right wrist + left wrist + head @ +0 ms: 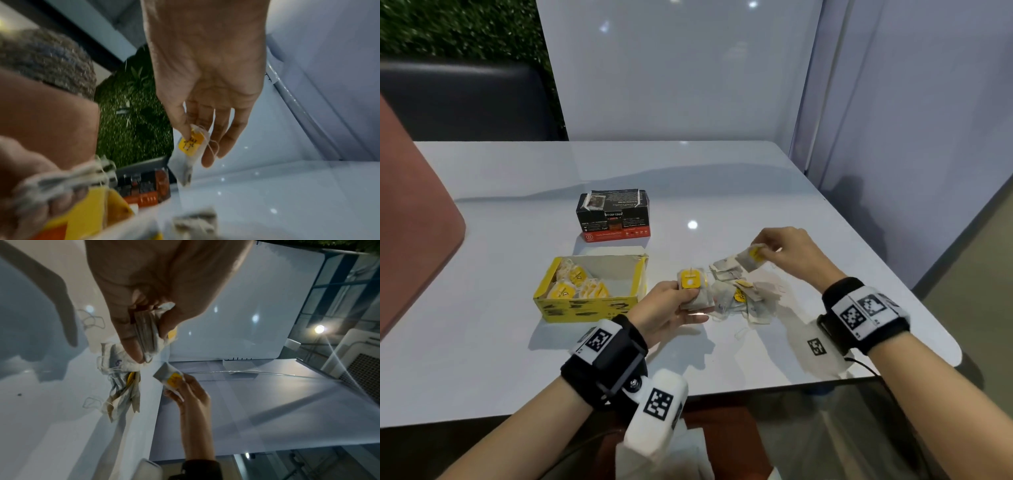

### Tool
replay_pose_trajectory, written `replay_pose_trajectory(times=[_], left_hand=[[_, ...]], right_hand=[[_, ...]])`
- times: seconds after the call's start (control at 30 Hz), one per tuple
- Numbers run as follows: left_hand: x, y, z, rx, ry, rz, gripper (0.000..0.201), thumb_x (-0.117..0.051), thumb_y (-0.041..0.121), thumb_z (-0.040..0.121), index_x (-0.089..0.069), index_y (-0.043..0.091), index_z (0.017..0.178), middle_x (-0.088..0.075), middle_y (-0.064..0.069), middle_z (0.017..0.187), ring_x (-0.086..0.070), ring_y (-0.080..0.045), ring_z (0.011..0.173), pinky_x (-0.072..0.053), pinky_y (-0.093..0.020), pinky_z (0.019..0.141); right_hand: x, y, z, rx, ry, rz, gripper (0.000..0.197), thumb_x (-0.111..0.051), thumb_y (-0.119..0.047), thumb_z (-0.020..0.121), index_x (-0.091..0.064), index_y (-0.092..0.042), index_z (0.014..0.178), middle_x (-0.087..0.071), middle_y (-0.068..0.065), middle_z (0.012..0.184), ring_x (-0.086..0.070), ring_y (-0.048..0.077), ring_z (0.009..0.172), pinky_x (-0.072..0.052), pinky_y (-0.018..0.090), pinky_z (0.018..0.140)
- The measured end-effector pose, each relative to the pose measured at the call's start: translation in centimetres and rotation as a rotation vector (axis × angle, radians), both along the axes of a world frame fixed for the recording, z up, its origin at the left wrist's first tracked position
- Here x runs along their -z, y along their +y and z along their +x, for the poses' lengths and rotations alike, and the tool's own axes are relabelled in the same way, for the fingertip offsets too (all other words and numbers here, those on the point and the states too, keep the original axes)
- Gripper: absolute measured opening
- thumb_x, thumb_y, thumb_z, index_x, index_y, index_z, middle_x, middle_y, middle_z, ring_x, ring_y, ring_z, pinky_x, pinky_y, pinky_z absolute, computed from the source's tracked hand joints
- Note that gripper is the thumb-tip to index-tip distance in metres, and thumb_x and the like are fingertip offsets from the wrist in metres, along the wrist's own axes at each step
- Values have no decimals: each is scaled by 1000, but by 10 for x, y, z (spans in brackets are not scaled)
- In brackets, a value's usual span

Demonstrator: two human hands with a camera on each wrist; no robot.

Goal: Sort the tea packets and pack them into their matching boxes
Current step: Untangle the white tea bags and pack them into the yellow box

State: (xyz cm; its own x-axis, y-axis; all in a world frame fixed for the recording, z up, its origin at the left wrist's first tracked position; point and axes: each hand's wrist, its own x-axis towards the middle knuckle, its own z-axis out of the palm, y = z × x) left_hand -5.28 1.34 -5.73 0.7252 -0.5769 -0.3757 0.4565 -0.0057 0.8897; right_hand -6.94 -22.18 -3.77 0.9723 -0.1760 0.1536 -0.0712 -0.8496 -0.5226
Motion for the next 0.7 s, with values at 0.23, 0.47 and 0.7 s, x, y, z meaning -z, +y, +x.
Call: replay_pose_trajectory(times=[0.23, 0.47, 0.7], left_hand=[[-10, -9, 0, -8, 59, -35, 26, -33, 0, 94, -59, -2, 92, -64, -15, 88, -66, -25, 73, -55, -34, 78], [-16, -6, -5, 19, 96, -34, 29, -30, 1, 85, -58, -3, 85, -60, -22, 92, -58, -37, 86, -43, -46, 96], [-11, -5, -4, 121, 124, -49, 19, -41, 4, 95, -57, -3, 104, -59, -20, 108, -60, -28, 96, -48, -34, 93]], right_hand=[[-42, 36, -9, -443, 227, 335, 13, -54, -5, 92, -64, -10, 99, -66, 7, 94, -61, 13, 72, -51, 21, 56], [-35, 65, 12, -529, 386, 201, 13, -55, -4, 90, -61, -10, 100, -61, -2, 77, -55, 15, 66, -46, 26, 60], [-28, 73, 19, -494, 365, 156, 10, -59, -7, 89, -60, -15, 95, -61, 0, 77, -52, 8, 58, -41, 16, 50]])
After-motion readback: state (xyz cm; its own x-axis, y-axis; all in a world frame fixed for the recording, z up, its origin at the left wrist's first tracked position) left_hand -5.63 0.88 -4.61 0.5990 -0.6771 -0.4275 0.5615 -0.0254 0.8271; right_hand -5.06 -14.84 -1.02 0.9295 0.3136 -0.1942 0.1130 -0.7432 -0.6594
